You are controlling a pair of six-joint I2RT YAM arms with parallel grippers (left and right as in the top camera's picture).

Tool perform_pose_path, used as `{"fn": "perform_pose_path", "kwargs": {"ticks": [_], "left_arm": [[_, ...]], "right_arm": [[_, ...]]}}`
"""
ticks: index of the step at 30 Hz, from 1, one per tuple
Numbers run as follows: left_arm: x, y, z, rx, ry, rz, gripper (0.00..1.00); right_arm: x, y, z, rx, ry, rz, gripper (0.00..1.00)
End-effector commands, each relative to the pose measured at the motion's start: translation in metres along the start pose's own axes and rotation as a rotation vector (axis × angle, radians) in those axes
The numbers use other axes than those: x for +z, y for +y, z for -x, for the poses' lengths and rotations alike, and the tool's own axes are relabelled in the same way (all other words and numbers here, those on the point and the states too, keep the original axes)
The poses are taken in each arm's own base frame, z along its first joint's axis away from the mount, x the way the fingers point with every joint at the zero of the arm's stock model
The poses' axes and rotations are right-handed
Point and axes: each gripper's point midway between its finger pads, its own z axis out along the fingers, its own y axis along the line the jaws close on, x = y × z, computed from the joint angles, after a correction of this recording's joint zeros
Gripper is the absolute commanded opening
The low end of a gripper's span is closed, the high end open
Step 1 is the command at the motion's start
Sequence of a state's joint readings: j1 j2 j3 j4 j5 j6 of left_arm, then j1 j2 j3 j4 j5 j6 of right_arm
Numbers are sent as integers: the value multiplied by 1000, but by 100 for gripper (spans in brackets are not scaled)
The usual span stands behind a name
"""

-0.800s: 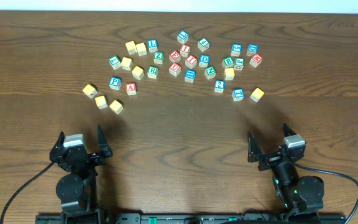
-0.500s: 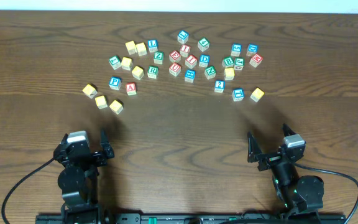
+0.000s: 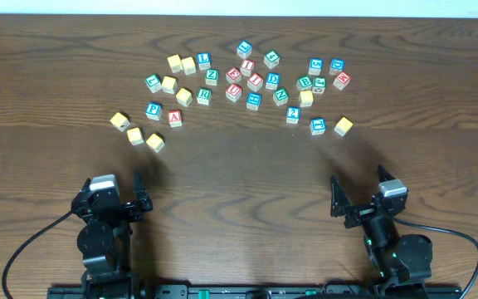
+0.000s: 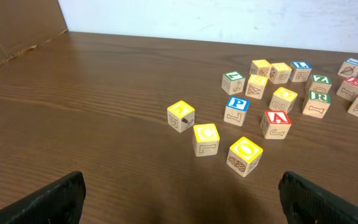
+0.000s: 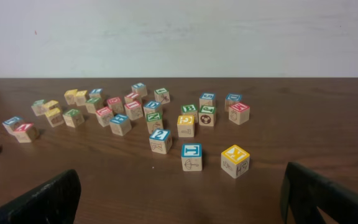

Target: Spell out CORL

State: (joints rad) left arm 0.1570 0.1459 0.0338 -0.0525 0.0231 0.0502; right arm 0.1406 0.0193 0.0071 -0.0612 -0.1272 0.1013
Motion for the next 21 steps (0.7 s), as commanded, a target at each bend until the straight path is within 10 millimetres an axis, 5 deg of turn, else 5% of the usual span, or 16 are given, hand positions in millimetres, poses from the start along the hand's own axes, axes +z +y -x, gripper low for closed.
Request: {"fn": "perform_pose_path", "kwargs": {"ticks": [1, 21], "left_arm": [[2, 3, -18, 9, 43, 14, 98], [2, 11, -13, 39, 23, 61, 98]], "right_arm": [[0, 0, -2, -4, 5, 3, 99], [0, 0, -2, -4, 5, 3, 99]]}}
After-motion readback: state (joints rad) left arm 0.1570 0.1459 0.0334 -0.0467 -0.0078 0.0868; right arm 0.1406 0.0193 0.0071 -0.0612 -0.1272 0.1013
